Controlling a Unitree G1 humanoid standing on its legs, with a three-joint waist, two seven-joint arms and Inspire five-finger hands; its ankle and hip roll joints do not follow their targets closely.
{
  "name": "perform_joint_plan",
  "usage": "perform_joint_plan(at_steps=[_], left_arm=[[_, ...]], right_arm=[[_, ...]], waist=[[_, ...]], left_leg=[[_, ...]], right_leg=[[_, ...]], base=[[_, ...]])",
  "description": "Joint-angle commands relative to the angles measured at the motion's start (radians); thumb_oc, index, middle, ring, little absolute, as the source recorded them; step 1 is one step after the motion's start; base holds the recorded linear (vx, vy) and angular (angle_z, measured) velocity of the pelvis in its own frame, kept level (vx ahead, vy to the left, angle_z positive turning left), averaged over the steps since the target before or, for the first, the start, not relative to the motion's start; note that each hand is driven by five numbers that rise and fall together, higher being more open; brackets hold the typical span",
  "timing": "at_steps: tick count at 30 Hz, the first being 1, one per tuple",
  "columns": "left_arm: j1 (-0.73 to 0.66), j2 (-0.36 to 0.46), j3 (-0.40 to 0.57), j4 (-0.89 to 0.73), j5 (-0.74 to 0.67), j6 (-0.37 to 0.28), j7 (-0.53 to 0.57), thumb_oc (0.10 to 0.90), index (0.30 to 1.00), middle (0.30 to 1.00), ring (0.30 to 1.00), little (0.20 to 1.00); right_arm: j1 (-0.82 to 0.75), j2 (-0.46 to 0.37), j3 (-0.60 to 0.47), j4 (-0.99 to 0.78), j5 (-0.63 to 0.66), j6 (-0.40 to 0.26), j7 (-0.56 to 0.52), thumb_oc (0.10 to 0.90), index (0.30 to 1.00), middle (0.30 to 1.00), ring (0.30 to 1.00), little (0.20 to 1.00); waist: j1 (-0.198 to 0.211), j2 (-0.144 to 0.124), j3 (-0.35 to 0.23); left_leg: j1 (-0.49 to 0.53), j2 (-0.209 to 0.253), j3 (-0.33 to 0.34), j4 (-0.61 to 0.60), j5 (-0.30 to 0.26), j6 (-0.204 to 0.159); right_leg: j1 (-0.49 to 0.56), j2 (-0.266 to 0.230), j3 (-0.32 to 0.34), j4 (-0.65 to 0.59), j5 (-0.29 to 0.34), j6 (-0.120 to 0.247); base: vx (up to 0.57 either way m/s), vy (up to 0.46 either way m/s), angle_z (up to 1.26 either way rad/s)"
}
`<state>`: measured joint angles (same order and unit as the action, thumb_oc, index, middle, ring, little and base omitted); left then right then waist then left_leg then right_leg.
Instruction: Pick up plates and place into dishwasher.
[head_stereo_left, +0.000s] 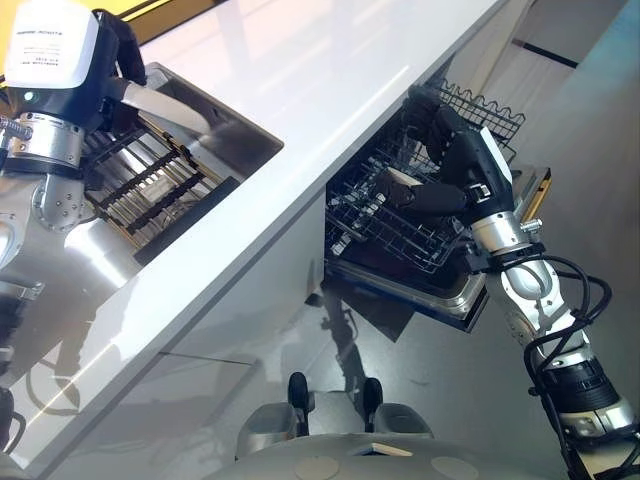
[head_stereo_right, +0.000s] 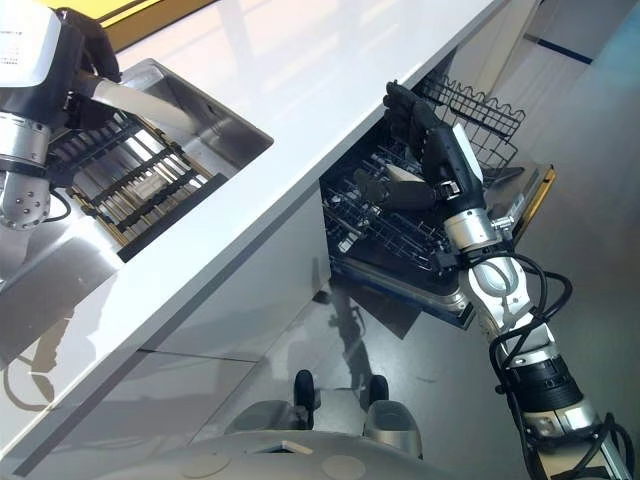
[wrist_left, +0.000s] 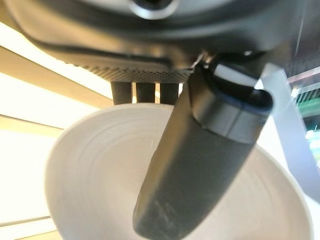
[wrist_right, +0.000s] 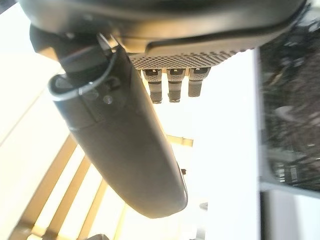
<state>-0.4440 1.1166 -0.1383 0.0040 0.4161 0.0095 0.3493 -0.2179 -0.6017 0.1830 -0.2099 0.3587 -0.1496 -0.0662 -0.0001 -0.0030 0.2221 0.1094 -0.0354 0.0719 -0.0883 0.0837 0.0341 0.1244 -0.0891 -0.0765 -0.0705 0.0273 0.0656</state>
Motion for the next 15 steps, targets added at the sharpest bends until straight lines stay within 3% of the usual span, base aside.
perform_joint_plan(at_steps=[1,15], left_arm=[[-0.026,-0.009,0.114,-0.033,-0.024,-0.038,0.082,0.100,0.300,0.300,0.300,0.200],[-0.095,-0.176,-0.006,-0.135,-0.137,-0.091,-0.020,0.100,0.300,0.300,0.300,0.200]], right_arm=[[-0.100,0.005,0.016,-0.125,-0.030,-0.116,-0.038,0.800,0.900,0.900,0.900,0.900],[-0.242,0.089,0.124,-0.125,-0.056,-0.055,-0.070,0.800,0.900,0.900,0.900,0.900]], waist=[[0.005,0.025,-0.170],[0.016,0.015,-0.187]], left_leg=[[0.012,0.002,0.002,0.020,-0.115,-0.019],[0.014,0.016,-0.010,0.011,-0.098,-0.037]], right_leg=[[-0.044,0.023,-0.017,0.077,-0.044,0.030],[-0.017,0.044,-0.027,0.057,-0.048,0.013]], base=[[-0.05,-0.069,0.16],[-0.04,-0.048,0.04]])
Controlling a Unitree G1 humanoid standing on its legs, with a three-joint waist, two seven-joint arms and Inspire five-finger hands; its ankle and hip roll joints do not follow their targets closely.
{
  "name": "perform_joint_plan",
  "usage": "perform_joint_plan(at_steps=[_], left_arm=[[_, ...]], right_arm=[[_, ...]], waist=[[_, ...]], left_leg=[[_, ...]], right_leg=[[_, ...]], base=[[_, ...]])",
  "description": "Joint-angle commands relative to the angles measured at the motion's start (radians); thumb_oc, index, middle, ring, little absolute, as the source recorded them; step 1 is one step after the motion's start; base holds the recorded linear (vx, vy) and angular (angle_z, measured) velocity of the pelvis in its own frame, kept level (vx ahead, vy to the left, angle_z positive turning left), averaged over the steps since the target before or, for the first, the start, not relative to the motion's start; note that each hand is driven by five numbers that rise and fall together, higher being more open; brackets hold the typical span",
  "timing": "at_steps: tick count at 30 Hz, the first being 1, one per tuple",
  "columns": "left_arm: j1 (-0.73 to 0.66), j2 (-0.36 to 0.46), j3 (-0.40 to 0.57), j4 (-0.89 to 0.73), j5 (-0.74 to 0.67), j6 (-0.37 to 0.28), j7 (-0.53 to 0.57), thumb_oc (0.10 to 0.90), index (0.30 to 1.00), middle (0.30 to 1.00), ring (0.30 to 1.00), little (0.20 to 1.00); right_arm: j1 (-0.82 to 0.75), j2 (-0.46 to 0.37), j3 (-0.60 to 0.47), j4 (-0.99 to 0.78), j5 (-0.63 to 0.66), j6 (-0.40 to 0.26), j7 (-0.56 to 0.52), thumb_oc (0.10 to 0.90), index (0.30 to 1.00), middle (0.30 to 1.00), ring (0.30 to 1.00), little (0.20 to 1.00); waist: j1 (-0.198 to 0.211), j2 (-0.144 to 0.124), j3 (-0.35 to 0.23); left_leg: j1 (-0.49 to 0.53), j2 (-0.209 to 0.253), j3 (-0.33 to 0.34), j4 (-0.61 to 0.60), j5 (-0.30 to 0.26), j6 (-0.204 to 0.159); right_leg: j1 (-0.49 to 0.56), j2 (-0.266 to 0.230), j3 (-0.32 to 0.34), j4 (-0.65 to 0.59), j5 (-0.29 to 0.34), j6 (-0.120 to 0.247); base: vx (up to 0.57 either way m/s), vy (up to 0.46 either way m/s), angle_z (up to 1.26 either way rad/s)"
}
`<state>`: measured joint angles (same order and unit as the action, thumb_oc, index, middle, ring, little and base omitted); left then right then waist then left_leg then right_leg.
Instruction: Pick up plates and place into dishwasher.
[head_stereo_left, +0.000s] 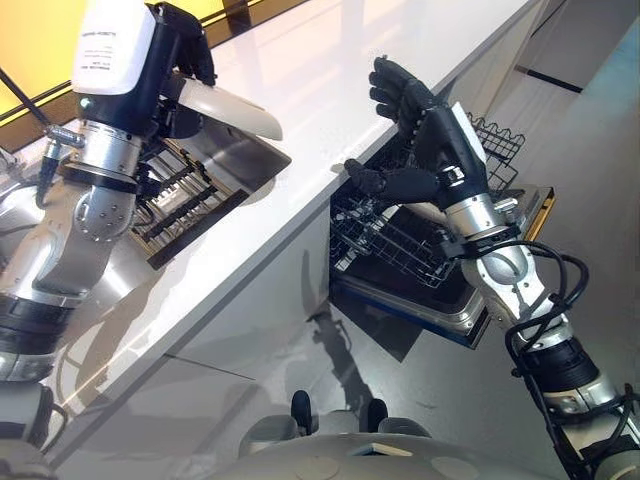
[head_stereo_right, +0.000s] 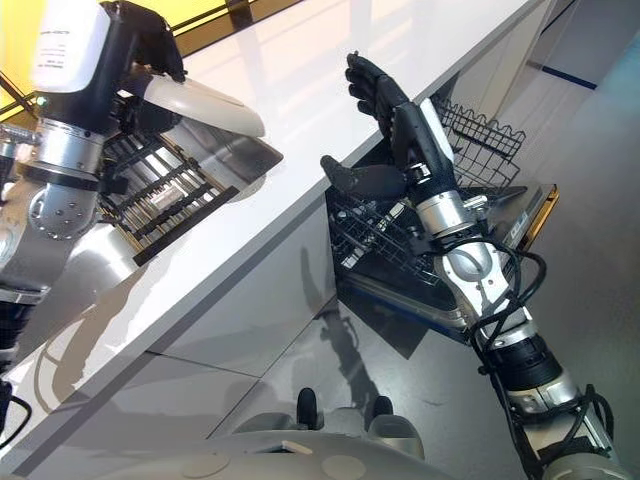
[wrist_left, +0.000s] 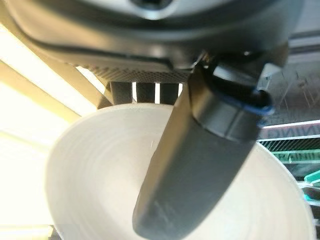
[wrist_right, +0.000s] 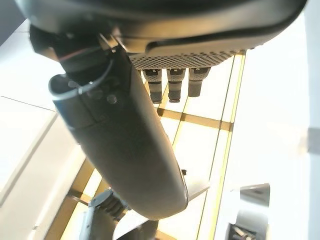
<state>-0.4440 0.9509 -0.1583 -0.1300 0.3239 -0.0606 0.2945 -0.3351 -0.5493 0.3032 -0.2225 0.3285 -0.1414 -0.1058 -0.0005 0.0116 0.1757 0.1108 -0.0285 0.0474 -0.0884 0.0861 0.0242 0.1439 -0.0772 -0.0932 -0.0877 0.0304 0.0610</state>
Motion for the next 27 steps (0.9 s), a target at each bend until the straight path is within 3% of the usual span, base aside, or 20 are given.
perform_joint_plan(at_steps=[1,16,21,27], left_arm=[[-0.103,-0.024,0.002,-0.001,-0.049,-0.020,0.027,0.100,0.300,0.300,0.300,0.200],[-0.191,-0.154,-0.111,-0.012,-0.104,-0.013,0.012,0.100,0.300,0.300,0.300,0.200],[-0.224,-0.158,-0.138,-0.020,-0.060,0.004,0.023,0.100,0.300,0.300,0.300,0.200],[-0.287,-0.096,-0.148,0.020,0.006,0.069,0.076,0.100,0.300,0.300,0.300,0.200]], right_arm=[[-0.132,0.044,0.011,-0.110,-0.032,-0.056,-0.032,0.800,0.900,0.900,0.900,0.900],[-0.178,0.116,0.071,-0.074,-0.051,0.002,-0.057,0.800,0.900,0.900,0.900,0.900],[-0.170,0.117,0.075,-0.065,-0.043,0.008,-0.048,0.800,0.900,0.900,0.900,0.900],[-0.151,0.101,0.057,-0.064,-0.044,-0.006,-0.042,0.800,0.900,0.900,0.900,0.900]], waist=[[0.016,0.000,-0.143],[0.002,-0.001,-0.149],[-0.008,-0.001,-0.152],[-0.024,0.005,-0.157]], left_leg=[[0.012,0.011,0.015,0.010,-0.099,-0.028],[-0.004,0.023,0.017,0.001,-0.086,-0.041],[-0.012,0.024,0.020,0.001,-0.083,-0.044],[-0.019,0.030,0.037,0.001,-0.079,-0.050]], right_leg=[[-0.036,0.034,-0.010,0.073,-0.052,0.017],[-0.034,0.048,-0.005,0.048,-0.045,0.010],[-0.034,0.055,0.003,0.043,-0.043,0.008],[-0.042,0.055,0.003,0.043,-0.040,0.010]], base=[[-0.03,-0.046,0.03],[-0.04,-0.030,0.04],[-0.03,-0.013,0.03],[-0.04,-0.010,0.02]])
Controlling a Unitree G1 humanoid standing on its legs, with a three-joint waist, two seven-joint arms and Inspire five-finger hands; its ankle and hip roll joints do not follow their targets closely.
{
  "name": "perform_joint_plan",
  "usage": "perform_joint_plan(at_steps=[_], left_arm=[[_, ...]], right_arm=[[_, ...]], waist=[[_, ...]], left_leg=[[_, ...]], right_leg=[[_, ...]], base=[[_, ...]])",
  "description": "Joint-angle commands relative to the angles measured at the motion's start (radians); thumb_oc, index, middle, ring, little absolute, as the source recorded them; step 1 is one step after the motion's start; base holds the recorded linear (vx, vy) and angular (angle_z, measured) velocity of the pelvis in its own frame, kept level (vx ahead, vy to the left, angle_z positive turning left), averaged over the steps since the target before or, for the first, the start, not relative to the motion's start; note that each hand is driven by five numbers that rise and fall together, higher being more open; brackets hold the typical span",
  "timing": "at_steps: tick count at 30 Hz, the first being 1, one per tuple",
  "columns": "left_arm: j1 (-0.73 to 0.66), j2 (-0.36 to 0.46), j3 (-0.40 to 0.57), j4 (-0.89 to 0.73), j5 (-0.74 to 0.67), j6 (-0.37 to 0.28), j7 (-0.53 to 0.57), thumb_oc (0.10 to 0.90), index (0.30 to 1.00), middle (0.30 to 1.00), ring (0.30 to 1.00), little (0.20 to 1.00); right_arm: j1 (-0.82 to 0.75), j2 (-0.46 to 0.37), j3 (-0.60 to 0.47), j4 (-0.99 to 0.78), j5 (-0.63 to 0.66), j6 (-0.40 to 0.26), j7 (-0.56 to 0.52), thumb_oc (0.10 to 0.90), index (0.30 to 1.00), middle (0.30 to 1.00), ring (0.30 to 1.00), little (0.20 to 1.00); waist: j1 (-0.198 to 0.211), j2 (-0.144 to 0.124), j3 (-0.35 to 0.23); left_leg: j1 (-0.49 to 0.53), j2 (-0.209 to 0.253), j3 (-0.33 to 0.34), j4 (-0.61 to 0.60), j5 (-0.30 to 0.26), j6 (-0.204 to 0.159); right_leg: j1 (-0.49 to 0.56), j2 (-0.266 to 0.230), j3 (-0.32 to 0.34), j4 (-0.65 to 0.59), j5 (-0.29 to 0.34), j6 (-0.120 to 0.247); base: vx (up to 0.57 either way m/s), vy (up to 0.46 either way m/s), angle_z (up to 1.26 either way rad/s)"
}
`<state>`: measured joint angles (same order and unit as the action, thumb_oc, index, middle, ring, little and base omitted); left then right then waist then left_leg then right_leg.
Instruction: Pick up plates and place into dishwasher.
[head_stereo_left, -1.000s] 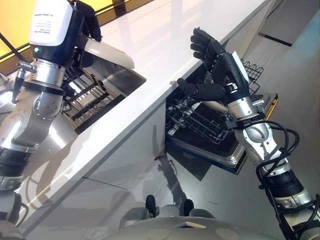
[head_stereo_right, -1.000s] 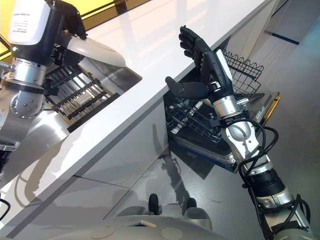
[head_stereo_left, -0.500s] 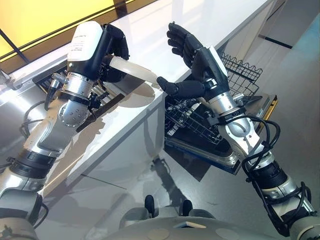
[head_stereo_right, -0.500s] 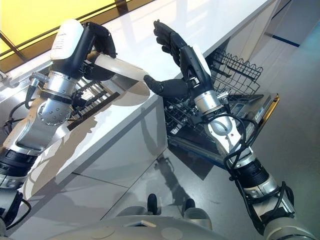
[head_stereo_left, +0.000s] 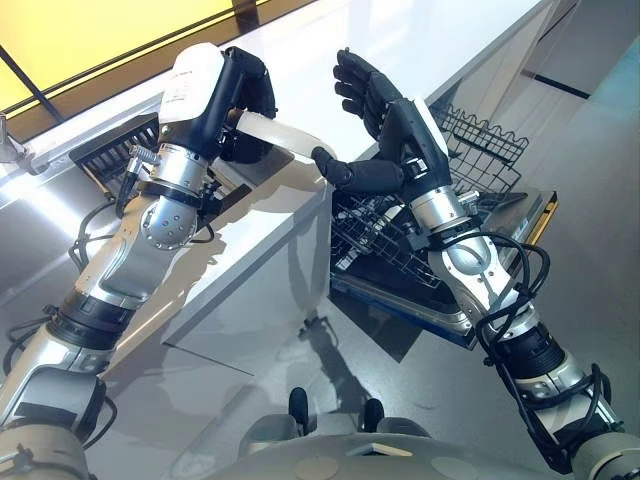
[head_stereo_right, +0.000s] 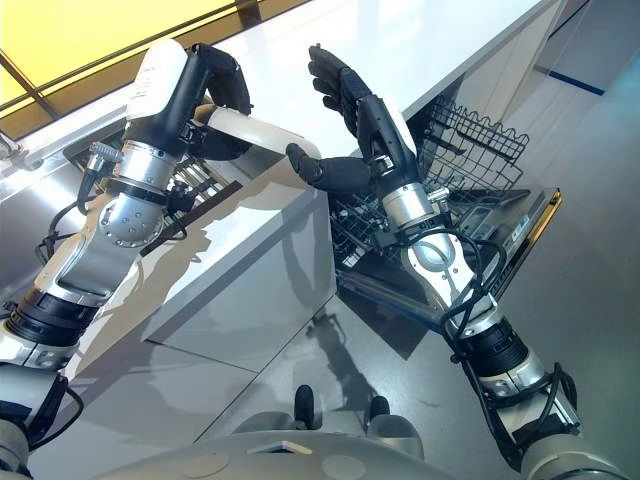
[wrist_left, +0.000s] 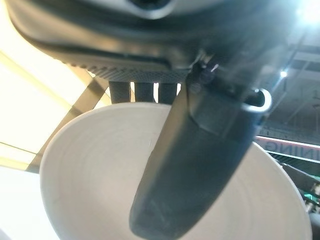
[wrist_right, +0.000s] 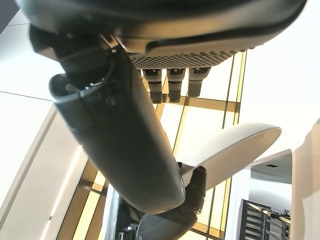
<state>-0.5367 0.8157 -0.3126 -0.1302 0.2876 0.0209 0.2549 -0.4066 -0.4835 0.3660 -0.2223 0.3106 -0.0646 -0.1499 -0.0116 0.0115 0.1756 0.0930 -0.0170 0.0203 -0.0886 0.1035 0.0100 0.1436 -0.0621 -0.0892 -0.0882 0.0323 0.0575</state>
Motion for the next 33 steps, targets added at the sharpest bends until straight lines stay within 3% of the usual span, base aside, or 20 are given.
perform_joint_plan(at_steps=[1,5,13,18,28,29,30,33], left_arm=[[-0.204,0.054,0.006,0.034,0.033,-0.005,0.122,0.100,0.300,0.300,0.300,0.200],[-0.221,0.083,0.013,0.091,-0.026,-0.012,0.142,0.100,0.300,0.300,0.300,0.200],[-0.204,0.045,0.030,0.074,-0.079,-0.072,0.101,0.100,0.300,0.300,0.300,0.200],[-0.212,0.018,0.025,0.028,-0.101,-0.074,0.060,0.100,0.300,0.300,0.300,0.200],[-0.149,-0.084,-0.003,-0.072,-0.310,-0.082,-0.182,0.100,0.300,0.300,0.300,0.200],[-0.141,-0.092,-0.005,-0.079,-0.321,-0.083,-0.198,0.100,0.300,0.300,0.300,0.200],[-0.132,-0.097,-0.009,-0.085,-0.337,-0.087,-0.209,0.100,0.300,0.300,0.300,0.200],[-0.111,-0.102,-0.004,-0.110,-0.367,-0.097,-0.234,0.100,0.300,0.300,0.300,0.200]], right_arm=[[-0.079,0.032,-0.007,-0.067,-0.024,-0.083,0.008,0.800,0.900,0.900,0.900,0.900],[-0.075,0.030,-0.004,-0.079,-0.047,-0.079,0.029,0.800,0.900,0.900,0.900,0.900],[-0.090,0.020,0.001,-0.056,-0.096,-0.044,0.025,0.800,0.900,0.900,0.900,0.900],[-0.099,0.020,0.001,-0.050,-0.138,-0.041,0.001,0.800,0.900,0.900,0.900,0.900],[-0.090,0.048,-0.018,-0.054,-0.223,-0.040,-0.092,0.800,0.900,0.900,0.900,0.900],[-0.086,0.046,-0.021,-0.051,-0.223,-0.041,-0.096,0.611,0.738,0.738,0.738,0.711],[-0.081,0.044,-0.022,-0.049,-0.223,-0.044,-0.102,0.100,0.300,0.300,0.300,0.200],[-0.064,0.035,-0.034,-0.049,-0.209,-0.060,-0.129,0.100,0.300,0.300,0.300,0.200]], waist=[[-0.014,0.007,-0.157],[-0.019,0.014,-0.159],[-0.023,0.014,-0.164],[-0.024,0.011,-0.166],[-0.019,0.008,-0.157],[-0.019,0.008,-0.157],[-0.019,0.008,-0.158],[-0.018,0.008,-0.159]], left_leg=[[-0.002,0.019,0.067,0.001,-0.097,-0.036],[-0.002,0.017,0.072,0.001,-0.096,-0.035],[-0.008,0.014,0.066,0.001,-0.095,-0.034],[-0.010,0.011,0.061,0.001,-0.095,-0.032],[-0.008,0.005,0.050,0.001,-0.101,-0.023],[-0.007,0.005,0.050,0.001,-0.101,-0.022],[-0.006,0.004,0.050,0.001,-0.102,-0.021],[-0.004,0.004,0.051,0.001,-0.103,-0.019]], right_leg=[[-0.043,0.039,-0.003,0.043,-0.041,0.014],[-0.043,0.039,0.001,0.038,-0.038,0.015],[-0.043,0.042,0.018,0.025,-0.029,0.016],[-0.045,0.043,0.026,0.025,-0.027,0.017],[-0.049,0.041,0.030,0.041,-0.033,0.021],[-0.049,0.041,0.030,0.042,-0.033,0.021],[-0.048,0.041,0.030,0.042,-0.033,0.022],[-0.048,0.041,0.028,0.040,-0.030,0.022]], base=[[0.00,0.000,0.00],[-0.02,0.007,-0.01],[0.00,0.000,0.00],[0.00,0.006,0.02],[0.00,0.007,0.03],[0.00,0.000,0.00],[0.00,0.000,0.00],[0.00,0.000,0.00]])
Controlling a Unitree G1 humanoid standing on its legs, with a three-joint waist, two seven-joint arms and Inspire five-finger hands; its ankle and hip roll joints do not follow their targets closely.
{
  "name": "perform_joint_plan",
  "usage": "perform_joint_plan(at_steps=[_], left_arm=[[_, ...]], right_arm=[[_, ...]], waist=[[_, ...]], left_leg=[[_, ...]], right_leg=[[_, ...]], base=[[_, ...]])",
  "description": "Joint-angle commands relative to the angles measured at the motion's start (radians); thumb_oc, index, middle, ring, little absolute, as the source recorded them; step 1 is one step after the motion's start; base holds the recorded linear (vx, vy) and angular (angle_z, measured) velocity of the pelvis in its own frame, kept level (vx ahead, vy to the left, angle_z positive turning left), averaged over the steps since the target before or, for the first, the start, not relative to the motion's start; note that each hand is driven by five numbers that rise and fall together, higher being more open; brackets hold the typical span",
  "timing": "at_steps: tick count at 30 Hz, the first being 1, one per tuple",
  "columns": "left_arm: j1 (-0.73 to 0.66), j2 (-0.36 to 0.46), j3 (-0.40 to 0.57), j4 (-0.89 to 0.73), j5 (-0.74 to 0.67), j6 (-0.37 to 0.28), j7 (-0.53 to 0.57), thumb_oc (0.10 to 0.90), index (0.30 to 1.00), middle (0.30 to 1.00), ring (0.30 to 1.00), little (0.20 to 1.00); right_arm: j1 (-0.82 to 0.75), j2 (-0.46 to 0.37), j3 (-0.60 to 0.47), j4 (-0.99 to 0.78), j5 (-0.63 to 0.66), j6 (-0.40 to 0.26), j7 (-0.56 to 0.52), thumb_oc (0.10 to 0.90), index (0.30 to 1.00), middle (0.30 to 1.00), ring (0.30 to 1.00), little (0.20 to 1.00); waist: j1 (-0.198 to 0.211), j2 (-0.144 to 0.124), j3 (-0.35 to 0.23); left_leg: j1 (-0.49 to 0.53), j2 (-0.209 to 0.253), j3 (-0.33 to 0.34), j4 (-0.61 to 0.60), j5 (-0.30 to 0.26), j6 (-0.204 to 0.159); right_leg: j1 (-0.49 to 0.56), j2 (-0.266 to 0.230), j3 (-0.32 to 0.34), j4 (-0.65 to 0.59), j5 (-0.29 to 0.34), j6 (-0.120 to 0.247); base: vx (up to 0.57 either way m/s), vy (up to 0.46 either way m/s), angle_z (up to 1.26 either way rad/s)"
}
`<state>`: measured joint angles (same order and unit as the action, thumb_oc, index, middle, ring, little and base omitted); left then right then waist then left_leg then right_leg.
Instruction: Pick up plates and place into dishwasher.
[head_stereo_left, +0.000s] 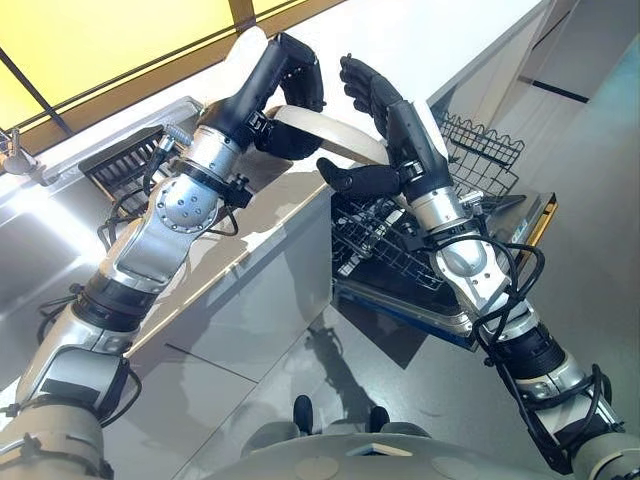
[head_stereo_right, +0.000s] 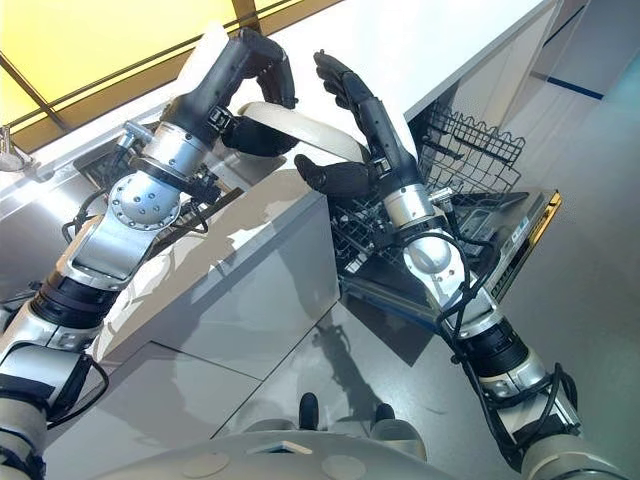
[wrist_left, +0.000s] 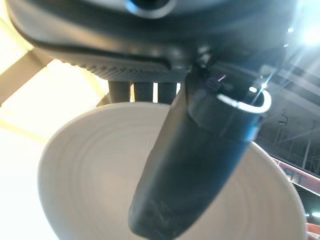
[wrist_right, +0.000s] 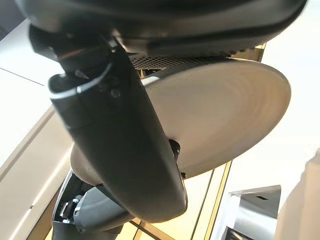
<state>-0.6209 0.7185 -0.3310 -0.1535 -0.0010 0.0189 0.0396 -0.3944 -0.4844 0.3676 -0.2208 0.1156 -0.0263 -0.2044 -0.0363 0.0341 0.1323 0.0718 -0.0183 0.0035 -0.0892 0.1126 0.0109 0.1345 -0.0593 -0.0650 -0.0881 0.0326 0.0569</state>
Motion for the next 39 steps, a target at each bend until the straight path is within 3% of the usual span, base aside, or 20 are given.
perform_joint_plan(at_steps=[1,7,14,15,16,17,18,27,33,39], left_arm=[[-0.026,-0.004,0.014,-0.089,-0.095,-0.101,-0.025,0.100,0.300,0.300,0.300,0.200],[-0.018,-0.017,0.022,-0.119,-0.122,-0.116,-0.026,0.103,0.302,0.302,0.302,0.203],[0.012,-0.013,0.033,-0.132,-0.124,-0.124,-0.034,0.191,0.378,0.378,0.378,0.291],[0.018,-0.013,0.038,-0.132,-0.131,-0.125,-0.031,0.317,0.486,0.486,0.486,0.417],[0.020,-0.012,0.041,-0.133,-0.133,-0.122,-0.027,0.383,0.542,0.542,0.542,0.483],[0.023,-0.012,0.045,-0.132,-0.134,-0.116,-0.030,0.764,0.869,0.869,0.869,0.864],[0.029,-0.012,0.049,-0.131,-0.128,-0.107,-0.030,0.800,0.900,0.900,0.900,0.900],[0.163,0.025,0.149,-0.062,-0.055,-0.044,-0.003,0.800,0.900,0.900,0.900,0.900],[0.328,0.052,0.299,0.031,-0.038,-0.070,0.049,0.800,0.900,0.900,0.900,0.900],[0.463,0.020,0.445,0.114,-0.037,-0.115,0.149,0.800,0.900,0.900,0.900,0.900]], right_arm=[[-0.073,0.036,-0.040,-0.049,-0.012,-0.103,-0.081,0.100,0.300,0.300,0.300,0.200],[-0.064,0.046,-0.057,-0.043,-0.030,-0.114,-0.124,0.100,0.300,0.300,0.300,0.200],[-0.055,0.031,-0.085,-0.056,-0.038,-0.114,-0.165,0.100,0.300,0.300,0.300,0.200],[-0.053,0.028,-0.092,-0.055,-0.040,-0.116,-0.171,0.100,0.300,0.300,0.300,0.200],[-0.051,0.026,-0.097,-0.056,-0.042,-0.118,-0.178,0.100,0.300,0.300,0.300,0.200],[-0.050,0.023,-0.101,-0.056,-0.043,-0.118,-0.184,0.100,0.300,0.300,0.300,0.200],[-0.047,0.022,-0.107,-0.056,-0.047,-0.123,-0.191,0.100,0.300,0.300,0.300,0.200],[0.019,-0.027,-0.246,-0.054,-0.069,-0.220,-0.313,0.100,0.300,0.300,0.300,0.200],[0.122,-0.057,-0.398,-0.039,-0.071,-0.296,-0.350,0.100,0.300,0.300,0.300,0.200],[0.257,-0.056,-0.488,0.032,-0.057,-0.283,-0.312,0.100,0.300,0.300,0.300,0.200]], waist=[[0.008,-0.015,-0.116],[0.018,-0.013,-0.115],[0.035,-0.011,-0.111],[0.038,-0.011,-0.111],[0.039,-0.011,-0.110],[0.040,-0.011,-0.110],[0.041,-0.011,-0.109],[0.055,-0.010,-0.104],[0.065,-0.008,-0.109],[0.063,-0.011,-0.110]], left_leg=[[0.016,0.005,0.068,0.002,-0.111,-0.020],[0.011,0.002,0.061,0.002,-0.110,-0.020],[0.010,-0.003,0.046,0.002,-0.109,-0.017],[0.011,-0.003,0.043,0.002,-0.110,-0.016],[0.011,-0.004,0.041,0.002,-0.110,-0.016],[0.012,-0.004,0.039,0.002,-0.110,-0.016],[0.014,-0.005,0.037,0.002,-0.110,-0.015],[0.027,-0.003,0.027,0.002,-0.113,-0.013],[0.030,-0.004,0.025,0.002,-0.114,-0.011],[0.029,-0.003,0.025,0.002,-0.112,-0.010]], right_leg=[[-0.039,0.038,0.003,0.039,-0.029,0.024],[-0.040,0.033,-0.011,0.038,-0.028,0.025],[-0.038,0.027,-0.034,0.042,-0.032,0.025],[-0.037,0.026,-0.036,0.044,-0.033,0.025],[-0.037,0.025,-0.038,0.045,-0.034,0.025],[-0.036,0.025,-0.039,0.046,-0.035,0.025],[-0.036,0.024,-0.040,0.047,-0.035,0.025],[-0.021,0.020,-0.049,0.044,-0.038,0.027],[-0.017,0.017,-0.064,0.042,-0.040,0.028],[-0.022,0.013,-0.071,0.053,-0.047,0.027]], base=[[0.00,0.000,0.00],[0.00,-0.001,0.05],[0.01,0.000,0.03],[0.03,0.001,0.04],[0.04,0.003,0.08],[0.04,0.005,0.09],[0.04,0.010,0.08],[0.04,0.005,0.02],[0.04,0.007,0.02],[0.03,0.006,0.01]])
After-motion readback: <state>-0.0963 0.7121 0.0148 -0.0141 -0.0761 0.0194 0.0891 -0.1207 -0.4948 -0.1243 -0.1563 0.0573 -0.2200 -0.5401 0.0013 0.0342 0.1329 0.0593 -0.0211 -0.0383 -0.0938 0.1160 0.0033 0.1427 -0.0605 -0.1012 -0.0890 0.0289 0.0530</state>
